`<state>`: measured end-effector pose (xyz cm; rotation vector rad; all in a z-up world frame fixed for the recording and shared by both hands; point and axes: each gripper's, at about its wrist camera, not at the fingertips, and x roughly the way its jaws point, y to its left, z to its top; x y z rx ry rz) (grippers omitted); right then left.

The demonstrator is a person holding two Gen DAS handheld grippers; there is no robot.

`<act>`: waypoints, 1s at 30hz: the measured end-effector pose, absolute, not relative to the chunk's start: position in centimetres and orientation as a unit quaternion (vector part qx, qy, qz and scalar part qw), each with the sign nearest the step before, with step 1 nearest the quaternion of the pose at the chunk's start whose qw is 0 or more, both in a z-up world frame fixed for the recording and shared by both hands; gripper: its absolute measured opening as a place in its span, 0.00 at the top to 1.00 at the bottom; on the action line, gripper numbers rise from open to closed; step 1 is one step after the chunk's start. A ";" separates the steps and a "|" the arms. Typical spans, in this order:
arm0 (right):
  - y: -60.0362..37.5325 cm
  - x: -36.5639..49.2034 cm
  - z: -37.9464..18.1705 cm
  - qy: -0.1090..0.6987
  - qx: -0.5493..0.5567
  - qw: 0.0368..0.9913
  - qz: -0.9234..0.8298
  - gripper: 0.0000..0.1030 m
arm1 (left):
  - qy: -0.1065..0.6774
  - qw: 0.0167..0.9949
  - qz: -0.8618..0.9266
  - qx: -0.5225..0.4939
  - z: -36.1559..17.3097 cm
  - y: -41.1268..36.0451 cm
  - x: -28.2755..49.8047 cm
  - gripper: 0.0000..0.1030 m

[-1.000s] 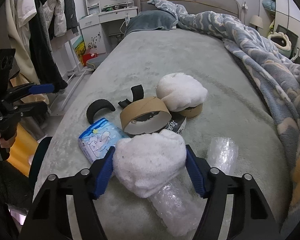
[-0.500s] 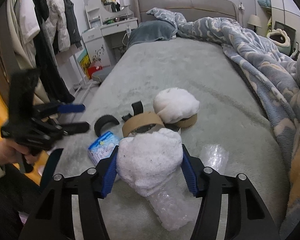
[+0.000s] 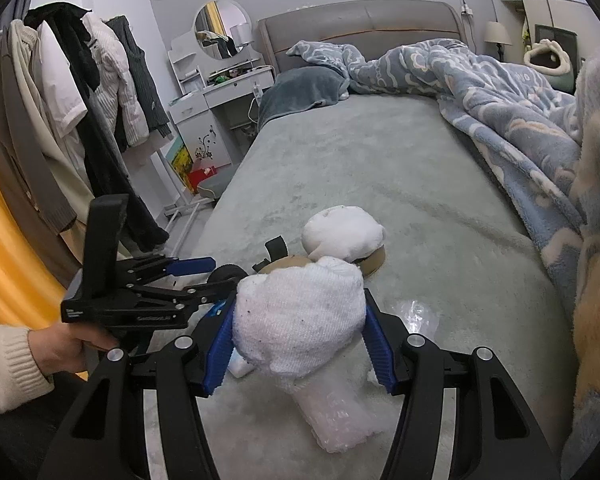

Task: Collect trash
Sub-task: 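Grasp the white sock with the right tool while the left tool grasps the black wheel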

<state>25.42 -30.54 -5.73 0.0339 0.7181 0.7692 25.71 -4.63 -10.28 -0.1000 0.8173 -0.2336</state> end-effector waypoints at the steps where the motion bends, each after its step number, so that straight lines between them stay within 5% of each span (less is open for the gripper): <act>1: -30.6 25.3 -5.7 0.341 0.017 0.865 0.368 0.43 | 0.397 0.910 -0.109 -0.051 -10.3 -4.6 25.8 0.39; 6: -30.7 25.3 -5.6 0.340 0.018 0.865 0.368 0.43 | 0.405 0.906 -0.103 -0.068 -10.6 -4.5 26.2 0.49; 11: -30.4 25.1 -5.4 0.336 0.020 0.864 0.374 0.43 | 0.409 0.903 -0.116 -0.066 -10.7 -4.8 25.9 0.77; 30: -19.4 23.7 -4.3 0.346 -0.008 0.834 0.430 0.43 | 0.402 0.908 -0.109 -0.040 -8.6 0.3 22.6 0.79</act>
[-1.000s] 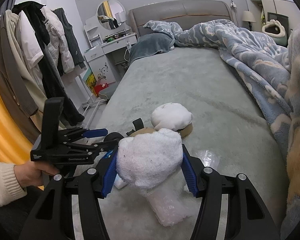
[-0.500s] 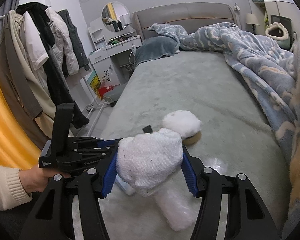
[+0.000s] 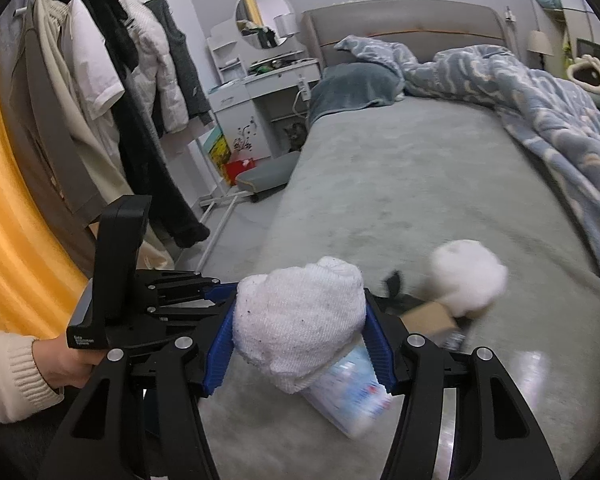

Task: Collect trash
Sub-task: 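Grasp the white sock with the right tool while the left tool grasps the black wheel, then carry sock and wheel to the green bin and release both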

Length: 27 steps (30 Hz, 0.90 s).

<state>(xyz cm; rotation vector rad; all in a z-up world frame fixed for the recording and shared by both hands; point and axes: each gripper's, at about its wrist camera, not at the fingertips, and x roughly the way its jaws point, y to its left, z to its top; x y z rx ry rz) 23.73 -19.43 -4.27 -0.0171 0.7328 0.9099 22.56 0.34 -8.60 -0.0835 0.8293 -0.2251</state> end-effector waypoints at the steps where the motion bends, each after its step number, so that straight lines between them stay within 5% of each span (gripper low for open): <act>1: -18.7 23.6 -4.3 0.348 -0.010 0.832 0.433 0.43 | 0.403 0.908 -0.110 -0.042 -8.6 0.7 22.4 0.79; 27: -3.2 19.5 -9.4 0.455 -0.073 0.737 0.495 0.43 | 0.564 0.815 -0.064 -0.116 -16.2 13.0 15.3 0.79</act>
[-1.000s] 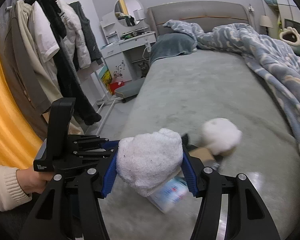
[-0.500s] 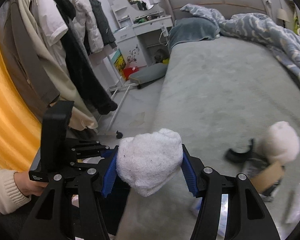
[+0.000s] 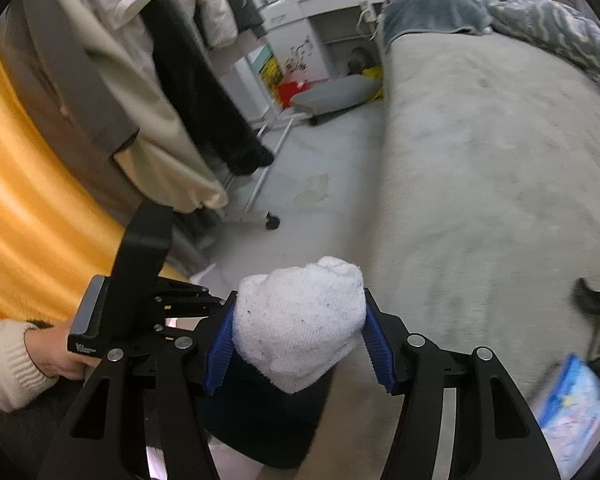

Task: Collect trash
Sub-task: 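Carry sock and wheel to the green bin and release both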

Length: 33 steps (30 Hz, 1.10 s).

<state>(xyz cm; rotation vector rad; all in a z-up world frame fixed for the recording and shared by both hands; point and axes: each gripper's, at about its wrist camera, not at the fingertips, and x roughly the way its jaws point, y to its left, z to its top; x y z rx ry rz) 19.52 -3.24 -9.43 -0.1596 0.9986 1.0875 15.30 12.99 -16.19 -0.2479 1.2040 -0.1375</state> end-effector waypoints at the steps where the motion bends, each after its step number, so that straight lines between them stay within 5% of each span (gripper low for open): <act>1: -2.6 19.2 -9.6 0.458 -0.080 0.733 0.497 0.43 | 0.573 0.807 -0.064 -0.125 -16.7 13.5 14.9 0.79; 13: 2.3 16.2 -13.6 0.510 -0.137 0.694 0.490 0.43 | 0.643 0.748 -0.050 -0.156 -20.7 16.1 11.7 0.77; 16: 3.0 16.4 -14.7 0.524 -0.146 0.691 0.477 0.43 | 0.646 0.748 -0.047 -0.147 -20.8 16.8 10.7 0.52; 19: 3.8 16.4 -15.6 0.532 -0.153 0.688 0.470 0.43 | 0.641 0.752 -0.047 -0.144 -20.5 17.3 10.2 0.49; 33: 6.9 13.2 -20.4 0.564 -0.220 0.647 0.464 0.43 | 0.540 0.832 -0.008 -0.125 -14.0 20.7 8.4 0.54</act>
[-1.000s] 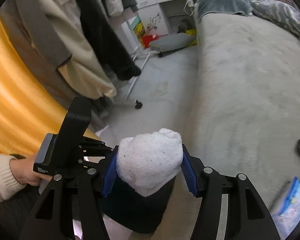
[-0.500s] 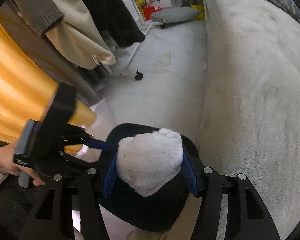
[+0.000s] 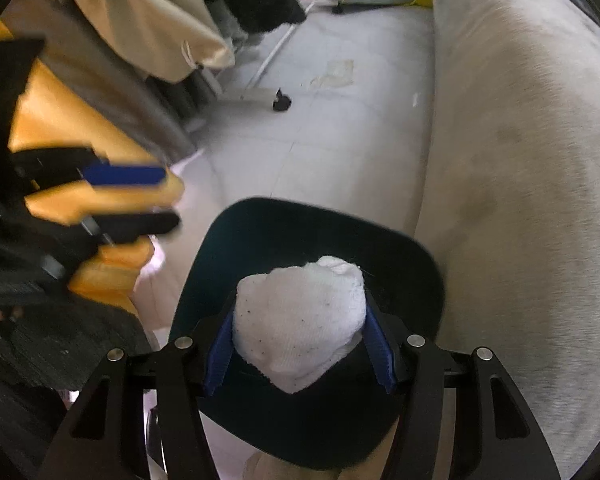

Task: Collect trash
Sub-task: 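Carry sock and wheel to the green bin and release both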

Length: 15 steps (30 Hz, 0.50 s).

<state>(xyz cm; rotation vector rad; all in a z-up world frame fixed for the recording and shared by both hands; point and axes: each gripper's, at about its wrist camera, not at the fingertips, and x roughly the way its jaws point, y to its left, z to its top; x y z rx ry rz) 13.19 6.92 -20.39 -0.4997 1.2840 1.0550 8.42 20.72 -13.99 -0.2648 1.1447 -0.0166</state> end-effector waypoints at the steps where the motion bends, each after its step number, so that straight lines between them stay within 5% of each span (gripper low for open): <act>1: 7.1 13.0 -20.7 0.567 -0.223 0.644 0.463 0.43 | 0.532 0.838 -0.004 -0.126 -13.5 21.0 8.4 0.56; 15: 7.2 11.3 -21.7 0.561 -0.285 0.642 0.438 0.42 | 0.391 0.914 0.003 -0.110 -6.5 20.8 8.4 0.66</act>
